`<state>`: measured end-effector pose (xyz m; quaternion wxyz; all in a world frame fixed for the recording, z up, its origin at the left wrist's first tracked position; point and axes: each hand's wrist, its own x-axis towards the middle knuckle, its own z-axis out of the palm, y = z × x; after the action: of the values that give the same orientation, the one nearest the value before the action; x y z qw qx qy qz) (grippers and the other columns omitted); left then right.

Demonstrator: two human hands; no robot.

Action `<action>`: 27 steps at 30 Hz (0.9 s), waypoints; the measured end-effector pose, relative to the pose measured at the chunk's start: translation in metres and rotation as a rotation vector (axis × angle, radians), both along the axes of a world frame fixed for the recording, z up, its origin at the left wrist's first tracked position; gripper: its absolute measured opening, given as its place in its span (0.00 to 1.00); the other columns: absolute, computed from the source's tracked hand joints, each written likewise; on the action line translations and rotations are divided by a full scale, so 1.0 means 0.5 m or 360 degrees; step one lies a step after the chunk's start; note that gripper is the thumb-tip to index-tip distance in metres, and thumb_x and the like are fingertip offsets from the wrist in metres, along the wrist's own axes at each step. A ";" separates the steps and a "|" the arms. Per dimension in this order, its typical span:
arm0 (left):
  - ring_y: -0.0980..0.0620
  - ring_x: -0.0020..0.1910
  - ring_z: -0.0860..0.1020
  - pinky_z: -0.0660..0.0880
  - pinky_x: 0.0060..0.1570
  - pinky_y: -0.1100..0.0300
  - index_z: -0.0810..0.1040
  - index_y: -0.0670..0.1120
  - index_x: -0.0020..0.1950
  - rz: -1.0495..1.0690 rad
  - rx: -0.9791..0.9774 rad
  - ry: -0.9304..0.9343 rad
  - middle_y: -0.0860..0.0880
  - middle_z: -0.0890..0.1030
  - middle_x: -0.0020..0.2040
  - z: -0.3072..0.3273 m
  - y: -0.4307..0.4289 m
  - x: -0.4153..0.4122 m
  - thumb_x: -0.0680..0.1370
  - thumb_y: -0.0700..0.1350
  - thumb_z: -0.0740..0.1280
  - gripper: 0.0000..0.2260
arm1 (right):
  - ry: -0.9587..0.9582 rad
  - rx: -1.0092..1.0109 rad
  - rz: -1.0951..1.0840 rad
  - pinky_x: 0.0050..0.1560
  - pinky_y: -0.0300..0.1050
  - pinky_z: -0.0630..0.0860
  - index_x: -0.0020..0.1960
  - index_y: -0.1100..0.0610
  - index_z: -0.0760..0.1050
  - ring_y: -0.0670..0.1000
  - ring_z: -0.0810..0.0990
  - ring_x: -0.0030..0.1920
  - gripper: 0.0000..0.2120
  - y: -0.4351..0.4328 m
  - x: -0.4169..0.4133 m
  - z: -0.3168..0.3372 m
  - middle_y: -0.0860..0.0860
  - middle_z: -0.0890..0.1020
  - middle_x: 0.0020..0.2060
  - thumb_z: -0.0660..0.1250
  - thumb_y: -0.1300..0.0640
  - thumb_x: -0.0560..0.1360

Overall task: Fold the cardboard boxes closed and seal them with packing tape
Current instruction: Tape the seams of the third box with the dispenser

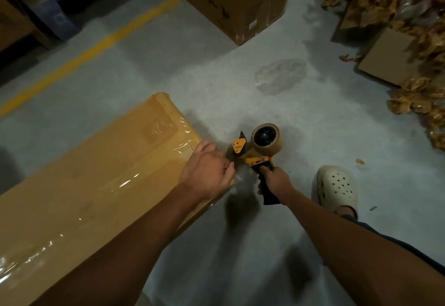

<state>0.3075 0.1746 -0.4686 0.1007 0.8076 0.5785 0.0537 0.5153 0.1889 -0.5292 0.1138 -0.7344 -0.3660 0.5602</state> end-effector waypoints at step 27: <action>0.41 0.69 0.66 0.62 0.65 0.41 0.77 0.50 0.60 0.0821 -0.0029 0.0179 0.47 0.73 0.65 0.025 0.211 -0.295 0.80 0.62 0.52 0.23 | -0.0484 0.0733 0.1110 0.58 0.50 0.74 0.77 0.49 0.54 0.56 0.77 0.62 0.22 -0.039 -0.296 0.184 0.53 0.75 0.65 0.48 0.48 0.84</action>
<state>0.1602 0.2802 -0.4561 0.0585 0.6342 0.7705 0.0275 0.3672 0.1692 -0.4371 0.0237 -0.5966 -0.7196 0.3547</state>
